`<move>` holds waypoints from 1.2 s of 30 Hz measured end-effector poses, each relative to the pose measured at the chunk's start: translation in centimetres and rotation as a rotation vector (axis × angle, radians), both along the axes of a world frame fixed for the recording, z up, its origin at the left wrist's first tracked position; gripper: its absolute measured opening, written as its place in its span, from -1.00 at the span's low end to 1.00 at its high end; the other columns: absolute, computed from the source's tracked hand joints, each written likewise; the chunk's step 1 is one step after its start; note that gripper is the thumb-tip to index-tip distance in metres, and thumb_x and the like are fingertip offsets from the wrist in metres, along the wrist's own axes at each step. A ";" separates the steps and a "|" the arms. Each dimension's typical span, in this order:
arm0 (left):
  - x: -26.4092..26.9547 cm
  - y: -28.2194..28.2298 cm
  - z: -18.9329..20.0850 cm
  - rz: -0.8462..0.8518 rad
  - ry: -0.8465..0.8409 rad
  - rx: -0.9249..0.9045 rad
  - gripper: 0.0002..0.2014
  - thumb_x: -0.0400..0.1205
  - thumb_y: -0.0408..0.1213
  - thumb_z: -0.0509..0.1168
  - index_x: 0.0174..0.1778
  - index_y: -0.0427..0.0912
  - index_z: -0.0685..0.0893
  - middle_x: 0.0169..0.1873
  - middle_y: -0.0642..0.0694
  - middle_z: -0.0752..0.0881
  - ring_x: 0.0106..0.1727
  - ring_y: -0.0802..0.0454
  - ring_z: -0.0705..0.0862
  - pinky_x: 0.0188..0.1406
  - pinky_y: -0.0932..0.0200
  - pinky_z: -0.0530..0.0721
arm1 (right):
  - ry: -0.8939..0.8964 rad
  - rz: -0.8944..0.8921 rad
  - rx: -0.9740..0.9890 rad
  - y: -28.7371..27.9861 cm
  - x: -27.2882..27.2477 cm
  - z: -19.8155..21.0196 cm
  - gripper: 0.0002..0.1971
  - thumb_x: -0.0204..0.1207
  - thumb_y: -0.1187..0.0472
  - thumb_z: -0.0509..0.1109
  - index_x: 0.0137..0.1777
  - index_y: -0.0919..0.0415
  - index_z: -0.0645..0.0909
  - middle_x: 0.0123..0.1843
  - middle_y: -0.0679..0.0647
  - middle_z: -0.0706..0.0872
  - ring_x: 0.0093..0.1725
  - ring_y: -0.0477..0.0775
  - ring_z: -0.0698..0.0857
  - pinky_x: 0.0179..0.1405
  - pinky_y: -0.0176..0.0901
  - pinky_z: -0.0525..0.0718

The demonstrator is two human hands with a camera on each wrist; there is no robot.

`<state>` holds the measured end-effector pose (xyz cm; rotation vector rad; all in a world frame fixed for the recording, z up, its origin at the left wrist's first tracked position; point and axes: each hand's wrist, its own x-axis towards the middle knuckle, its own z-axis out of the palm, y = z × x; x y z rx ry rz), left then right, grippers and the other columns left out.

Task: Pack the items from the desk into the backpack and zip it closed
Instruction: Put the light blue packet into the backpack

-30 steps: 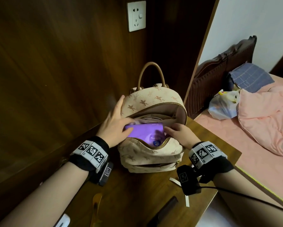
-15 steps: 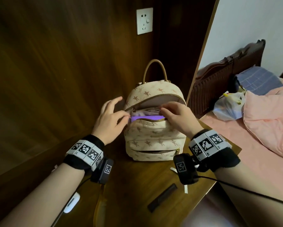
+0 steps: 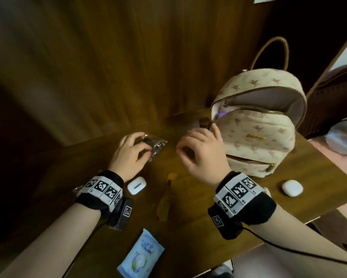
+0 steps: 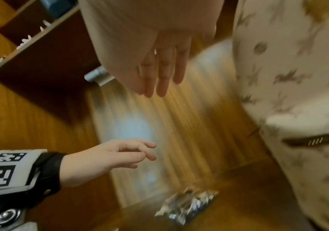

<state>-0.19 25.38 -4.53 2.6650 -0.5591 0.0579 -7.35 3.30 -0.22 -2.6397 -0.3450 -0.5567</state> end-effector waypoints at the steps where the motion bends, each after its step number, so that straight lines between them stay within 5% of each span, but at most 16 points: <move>1: -0.6 1.4 -0.8 0.031 0.027 0.006 -0.81 0.62 -0.18 0.29 0.09 -0.08 0.73 0.47 -0.03 0.40 0.50 -0.09 0.25 0.43 -0.08 0.36 | 0.093 0.058 0.008 1.0 0.2 -0.9 -0.83 0.48 -0.01 0.29 -0.07 -0.04 0.70 0.01 -0.11 0.74 0.22 0.05 0.62 0.48 0.41 0.24; 6: -4.1 7.7 -5.1 0.158 0.169 0.073 -0.78 0.63 -0.11 0.26 0.16 0.00 0.68 0.46 0.03 0.38 0.49 -0.05 0.28 0.44 -0.07 0.36 | 0.496 0.302 -0.067 6.1 0.2 -5.7 -0.75 0.53 -0.01 0.33 0.17 -0.03 0.64 0.20 -0.06 0.70 0.31 0.07 0.58 0.49 0.10 0.32; 9: -6.2 10.3 -7.3 0.234 0.244 0.101 -0.73 0.64 -0.08 0.25 0.23 0.01 0.64 0.47 0.02 0.38 0.48 -0.06 0.29 0.45 -0.08 0.35 | 0.660 0.447 -0.199 8.8 -0.5 -7.8 -0.68 0.56 -0.09 0.26 0.26 -0.07 0.57 0.23 -0.12 0.67 0.26 -0.02 0.59 0.29 -0.08 0.48; 13: -8.4 12.0 -9.1 0.309 0.308 0.100 -0.66 0.66 -0.06 0.21 0.34 -0.01 0.55 0.53 -0.01 0.30 0.57 -0.07 0.17 0.50 -0.07 0.28 | 0.720 0.573 -0.283 11.2 -2.4 -10.6 -0.63 0.56 -0.14 0.26 0.30 -0.04 0.55 0.21 -0.15 0.66 0.20 -0.11 0.60 0.00 -0.29 0.40; 20: -10.2 13.0 -11.0 0.316 0.301 0.156 -0.59 0.66 0.00 0.17 0.44 0.06 0.44 0.63 0.03 0.04 0.63 -0.04 -0.14 0.56 -0.22 0.13 | 0.797 0.623 -0.359 12.2 -3.9 -13.6 -0.50 0.39 -0.15 0.42 0.29 0.03 0.56 0.25 -0.06 0.56 0.25 -0.03 0.51 0.15 -0.11 0.54; 27: -10.2 12.9 -11.5 0.324 0.270 0.129 -0.60 0.65 0.00 0.19 0.40 0.03 0.48 0.63 0.00 0.07 0.63 -0.07 -0.12 0.54 -0.22 0.12 | 0.837 0.638 -0.430 12.1 -3.9 -13.5 -0.63 0.36 -0.08 0.49 0.05 0.10 0.57 0.15 -0.04 0.51 0.13 -0.03 0.50 0.05 -0.13 0.54; 32: -9.3 12.4 -10.9 0.328 0.225 0.104 -0.61 0.64 -0.01 0.20 0.39 0.02 0.50 0.62 -0.05 0.11 0.63 -0.11 -0.11 0.57 -0.25 0.11 | 0.930 0.569 -0.298 11.1 -3.3 -13.1 -0.75 0.39 0.07 0.48 -0.17 0.00 0.40 -0.26 -0.17 0.47 -0.25 -0.11 0.50 -0.36 -0.31 0.38; 36: -7.7 11.2 -10.1 0.309 0.160 0.068 -0.62 0.65 -0.02 0.21 0.37 -0.02 0.53 0.60 -0.08 0.18 0.62 -0.14 -0.04 0.58 -0.18 0.06 | 0.881 0.481 -0.214 9.5 -2.1 -11.9 -0.68 0.38 0.13 0.46 -0.33 -0.08 0.30 -0.35 -0.15 0.43 -0.33 -0.16 0.43 -0.41 -0.32 0.29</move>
